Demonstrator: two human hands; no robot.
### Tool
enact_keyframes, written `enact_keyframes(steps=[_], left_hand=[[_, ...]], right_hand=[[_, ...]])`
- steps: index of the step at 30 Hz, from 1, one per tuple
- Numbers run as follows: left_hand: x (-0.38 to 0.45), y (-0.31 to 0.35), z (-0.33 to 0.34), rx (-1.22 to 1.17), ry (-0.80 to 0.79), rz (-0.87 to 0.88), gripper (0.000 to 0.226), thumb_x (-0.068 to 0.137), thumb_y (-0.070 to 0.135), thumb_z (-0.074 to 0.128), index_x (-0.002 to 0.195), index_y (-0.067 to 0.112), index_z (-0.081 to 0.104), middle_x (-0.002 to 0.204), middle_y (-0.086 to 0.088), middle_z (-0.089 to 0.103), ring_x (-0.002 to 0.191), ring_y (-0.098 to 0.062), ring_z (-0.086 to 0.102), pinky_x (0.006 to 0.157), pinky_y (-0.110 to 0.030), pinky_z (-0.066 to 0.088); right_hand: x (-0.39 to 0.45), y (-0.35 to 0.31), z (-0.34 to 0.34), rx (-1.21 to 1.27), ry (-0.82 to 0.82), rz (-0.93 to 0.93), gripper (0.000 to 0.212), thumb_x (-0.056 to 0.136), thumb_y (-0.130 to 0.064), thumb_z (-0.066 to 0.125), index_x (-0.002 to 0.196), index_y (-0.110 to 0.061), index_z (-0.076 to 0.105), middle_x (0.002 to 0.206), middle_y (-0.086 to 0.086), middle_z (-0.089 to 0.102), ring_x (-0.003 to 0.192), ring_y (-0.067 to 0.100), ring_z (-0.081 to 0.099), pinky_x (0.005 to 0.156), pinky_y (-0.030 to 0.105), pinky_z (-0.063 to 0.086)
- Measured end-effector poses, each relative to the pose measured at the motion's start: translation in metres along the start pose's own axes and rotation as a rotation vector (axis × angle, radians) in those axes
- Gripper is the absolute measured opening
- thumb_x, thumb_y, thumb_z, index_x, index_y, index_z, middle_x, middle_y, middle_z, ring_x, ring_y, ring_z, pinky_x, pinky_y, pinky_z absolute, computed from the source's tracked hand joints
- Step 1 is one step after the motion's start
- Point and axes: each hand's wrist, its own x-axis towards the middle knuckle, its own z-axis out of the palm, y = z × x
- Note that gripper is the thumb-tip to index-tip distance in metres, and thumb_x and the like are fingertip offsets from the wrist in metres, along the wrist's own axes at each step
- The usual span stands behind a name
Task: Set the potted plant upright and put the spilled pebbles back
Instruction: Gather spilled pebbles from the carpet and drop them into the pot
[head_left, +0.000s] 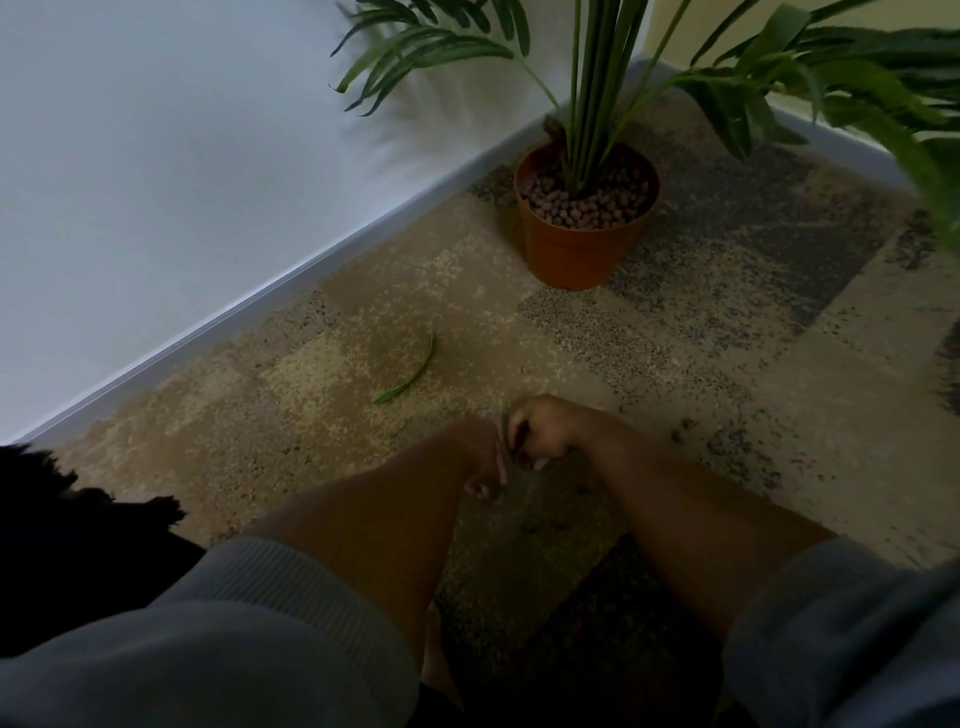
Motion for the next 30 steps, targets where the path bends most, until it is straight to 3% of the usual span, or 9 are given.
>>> enact_keyframes(steps=[2, 4, 6, 10, 13, 16, 23, 28, 30], left_hand=[[-0.001, 0.004, -0.001, 0.043, -0.023, 0.014, 0.030, 0.081, 0.009, 0.074, 0.111, 0.007, 0.073, 0.109, -0.011, 0.073, 0.089, -0.022, 0.072, 0.083, -0.028, 0.055], [-0.001, 0.006, -0.002, 0.062, -0.028, 0.026, 0.028, 0.083, 0.010, 0.070, 0.112, 0.006, 0.072, 0.111, -0.010, 0.072, 0.098, -0.022, 0.070, 0.086, -0.027, 0.053], [0.001, 0.007, -0.002, 0.016, 0.006, 0.023, 0.025, 0.084, 0.011, 0.070, 0.108, 0.007, 0.074, 0.108, -0.010, 0.073, 0.081, -0.015, 0.069, 0.084, -0.025, 0.053], [0.006, 0.010, -0.003, -0.103, 0.023, -0.037, 0.016, 0.087, 0.012, 0.064, 0.097, 0.005, 0.074, 0.083, -0.008, 0.070, 0.064, -0.010, 0.057, 0.074, -0.024, 0.053], [0.003, 0.017, -0.005, -0.261, -0.048, -0.101, 0.019, 0.091, 0.005, 0.055, 0.072, 0.008, 0.058, 0.067, -0.004, 0.050, 0.055, -0.012, 0.044, 0.054, -0.021, 0.038], [0.002, 0.026, -0.009, -0.487, -0.081, -0.140, 0.023, 0.091, 0.009, 0.052, 0.069, 0.014, 0.050, 0.066, -0.002, 0.046, 0.054, -0.009, 0.039, 0.049, -0.018, 0.032], [0.004, 0.044, -0.035, -1.344, 0.027, 0.036, 0.017, 0.089, 0.009, 0.045, 0.080, 0.013, 0.058, 0.070, 0.001, 0.055, 0.063, -0.008, 0.049, 0.062, -0.018, 0.042], [0.009, 0.072, -0.075, -1.721, 0.102, 0.165, 0.018, 0.095, 0.016, 0.046, 0.086, 0.011, 0.060, 0.077, -0.001, 0.057, 0.068, -0.009, 0.054, 0.067, -0.019, 0.047], [0.013, 0.085, -0.100, -1.915, 0.162, 0.171, 0.020, 0.099, 0.019, 0.044, 0.100, 0.011, 0.062, 0.082, -0.003, 0.057, 0.074, -0.010, 0.057, 0.069, -0.020, 0.049]], right_hand=[[-0.002, -0.002, 0.002, -0.048, -0.057, 0.006, 0.021, 0.086, 0.007, 0.062, 0.104, -0.001, 0.069, 0.110, 0.022, 0.067, 0.088, 0.030, 0.070, 0.078, 0.038, 0.061], [-0.001, -0.002, 0.004, -0.097, -0.081, 0.004, 0.021, 0.086, 0.008, 0.062, 0.104, 0.000, 0.070, 0.109, 0.023, 0.068, 0.073, 0.022, 0.066, 0.063, 0.029, 0.060], [-0.001, -0.005, 0.005, -0.142, -0.088, 0.012, 0.022, 0.085, 0.006, 0.064, 0.105, 0.000, 0.071, 0.107, 0.021, 0.069, 0.072, 0.022, 0.066, 0.059, 0.026, 0.057], [-0.001, -0.004, 0.004, -0.230, -0.077, 0.016, 0.026, 0.083, -0.002, 0.069, 0.109, -0.005, 0.072, 0.111, 0.014, 0.071, 0.097, 0.026, 0.071, 0.080, 0.033, 0.058], [-0.002, 0.005, -0.002, 0.041, -0.039, 0.061, 0.028, 0.081, 0.004, 0.067, 0.108, -0.003, 0.071, 0.099, 0.014, 0.071, 0.085, 0.026, 0.072, 0.071, 0.032, 0.060], [-0.008, 0.021, -0.008, 0.500, 0.039, 0.122, 0.023, 0.080, 0.007, 0.063, 0.101, -0.004, 0.067, 0.089, 0.009, 0.065, 0.077, 0.017, 0.066, 0.065, 0.024, 0.060], [-0.013, 0.042, -0.033, 1.711, 0.150, -0.022, 0.018, 0.086, 0.002, 0.038, 0.081, -0.003, 0.054, 0.078, 0.008, 0.054, 0.065, 0.012, 0.051, 0.057, 0.017, 0.052], [-0.014, 0.025, -0.073, 1.935, 0.373, -0.087, 0.019, 0.094, -0.008, 0.038, 0.089, -0.001, 0.055, 0.086, 0.014, 0.061, 0.081, 0.021, 0.063, 0.070, 0.027, 0.058], [-0.015, 0.011, -0.093, 1.962, 0.447, -0.079, 0.020, 0.095, -0.010, 0.036, 0.092, -0.002, 0.054, 0.092, 0.016, 0.062, 0.090, 0.024, 0.063, 0.080, 0.032, 0.058]])
